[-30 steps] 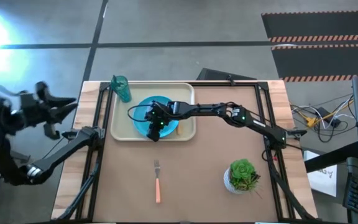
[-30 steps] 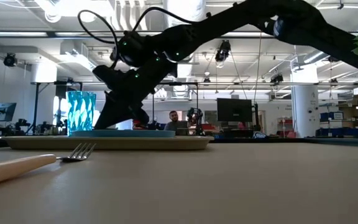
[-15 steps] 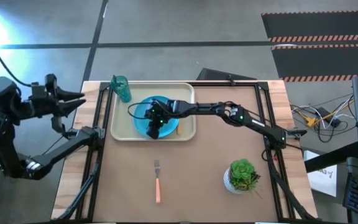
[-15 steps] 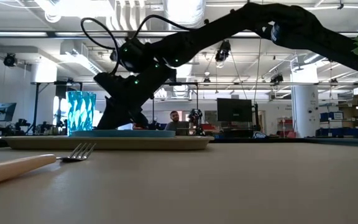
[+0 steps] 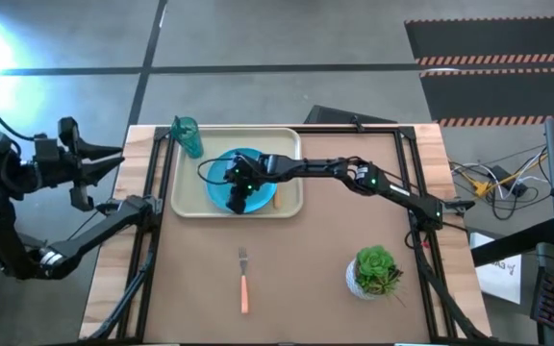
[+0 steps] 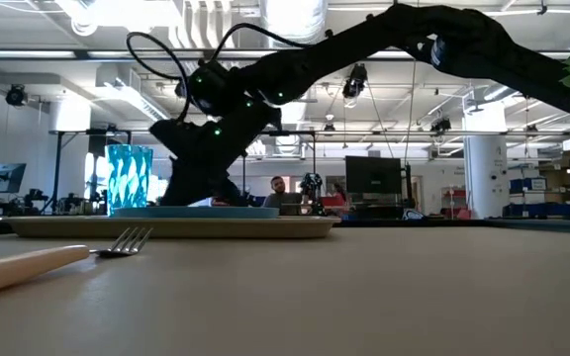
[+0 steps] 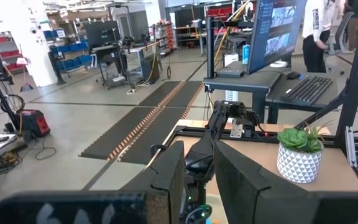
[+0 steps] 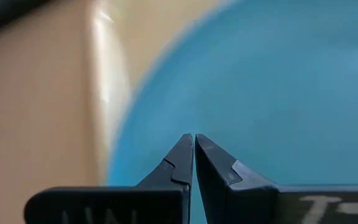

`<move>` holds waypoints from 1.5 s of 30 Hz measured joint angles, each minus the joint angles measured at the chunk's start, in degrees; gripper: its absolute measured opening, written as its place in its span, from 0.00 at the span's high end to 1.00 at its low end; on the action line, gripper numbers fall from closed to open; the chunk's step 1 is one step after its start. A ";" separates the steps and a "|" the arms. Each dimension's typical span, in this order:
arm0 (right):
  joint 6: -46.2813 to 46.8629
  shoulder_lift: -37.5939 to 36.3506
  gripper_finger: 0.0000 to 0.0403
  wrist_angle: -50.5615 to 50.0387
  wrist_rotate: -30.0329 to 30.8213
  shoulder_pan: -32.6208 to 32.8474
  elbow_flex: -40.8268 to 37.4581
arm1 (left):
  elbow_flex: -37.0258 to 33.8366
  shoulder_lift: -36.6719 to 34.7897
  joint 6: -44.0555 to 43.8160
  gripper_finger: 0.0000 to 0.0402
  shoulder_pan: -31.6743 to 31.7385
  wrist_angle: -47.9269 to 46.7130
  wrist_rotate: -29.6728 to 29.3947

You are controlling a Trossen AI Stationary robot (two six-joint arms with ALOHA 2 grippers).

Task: Pick and place plate/cup/fork/spoon on tray
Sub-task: Adjust the light blue plate on the white serving tray

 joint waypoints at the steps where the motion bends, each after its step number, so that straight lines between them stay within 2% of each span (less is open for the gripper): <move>1: -0.17 -0.21 0.98 -3.51 1.17 -0.20 1.04 | -0.02 0.00 0.00 0.82 0.00 -0.02 0.00; 6: -3.67 -1.33 0.98 -20.62 8.64 -0.85 6.71 | -0.04 0.00 0.00 0.82 -0.01 -0.02 0.00; 11: -3.63 -4.27 0.98 -25.95 9.49 -0.91 5.80 | -0.04 0.00 0.00 0.82 -0.02 -0.02 0.00; 15: -3.18 -6.00 0.98 -34.90 15.62 -1.33 5.80 | -0.04 0.00 -0.02 0.82 0.00 -0.04 0.00; 18: -2.44 -6.65 0.98 -38.91 18.04 -1.52 5.78 | -0.04 0.00 -0.02 0.82 -0.02 -0.04 0.00; 22: -2.04 -6.84 0.98 -41.16 18.38 -1.50 5.80 | -0.04 0.00 -0.02 0.82 0.00 -0.04 0.00; 26: -1.35 -6.84 0.98 -43.06 22.74 -1.57 5.54 | -0.04 0.00 -0.02 0.82 0.00 -0.04 0.00; 32: 0.05 -6.84 0.98 -49.38 24.14 -2.20 5.20 | -0.04 0.00 -0.02 0.82 0.00 -0.02 0.00; 39: 0.68 -6.84 0.98 -47.43 23.47 -2.22 2.45 | -0.04 0.00 -0.02 0.82 0.00 -0.03 0.00; 45: 0.68 -6.84 0.98 -42.37 20.52 -2.40 -1.14 | -0.04 -0.04 -0.02 0.82 0.00 -0.06 0.00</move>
